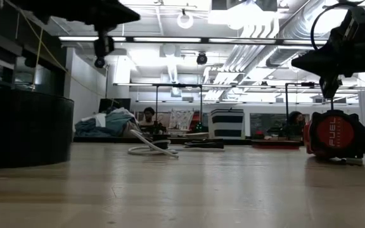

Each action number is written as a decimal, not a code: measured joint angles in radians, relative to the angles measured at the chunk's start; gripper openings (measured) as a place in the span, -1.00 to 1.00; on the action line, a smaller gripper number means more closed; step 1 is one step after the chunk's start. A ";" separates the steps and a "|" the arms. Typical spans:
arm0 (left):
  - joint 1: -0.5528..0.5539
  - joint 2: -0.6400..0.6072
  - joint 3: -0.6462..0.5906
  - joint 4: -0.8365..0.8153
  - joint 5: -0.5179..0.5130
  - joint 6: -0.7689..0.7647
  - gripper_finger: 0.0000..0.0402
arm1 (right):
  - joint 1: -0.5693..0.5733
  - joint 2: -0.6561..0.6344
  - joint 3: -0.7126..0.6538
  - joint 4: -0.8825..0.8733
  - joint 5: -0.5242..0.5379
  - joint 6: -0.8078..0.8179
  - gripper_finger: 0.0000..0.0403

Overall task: Coil cords
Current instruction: Uncoil the white wire from the black spool

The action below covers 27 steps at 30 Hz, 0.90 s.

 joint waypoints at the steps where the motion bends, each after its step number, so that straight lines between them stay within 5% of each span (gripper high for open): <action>1: 0.002 0.029 0.017 -0.004 0.010 -0.006 -1.00 | -0.005 0.000 0.000 0.003 0.016 -0.013 -1.00; 5: 0.005 0.120 0.082 -0.006 0.011 -0.042 -1.00 | -0.007 -0.002 0.000 0.075 0.042 0.195 -1.00; 9: 0.006 0.207 0.156 -0.074 0.010 -0.016 -1.00 | -0.015 0.027 0.000 0.329 0.245 0.406 -1.00; 14: 0.083 0.326 0.279 -0.307 0.007 0.059 -1.00 | -0.003 0.151 0.061 0.584 0.025 0.344 -1.00; 20: 0.207 0.454 0.346 -0.508 0.119 0.105 -0.90 | 0.023 0.452 0.349 0.230 -0.050 0.218 -1.00; 27: 0.204 0.581 0.346 -0.527 0.240 0.097 -0.47 | 0.008 0.743 0.653 -0.346 -0.064 0.129 -0.80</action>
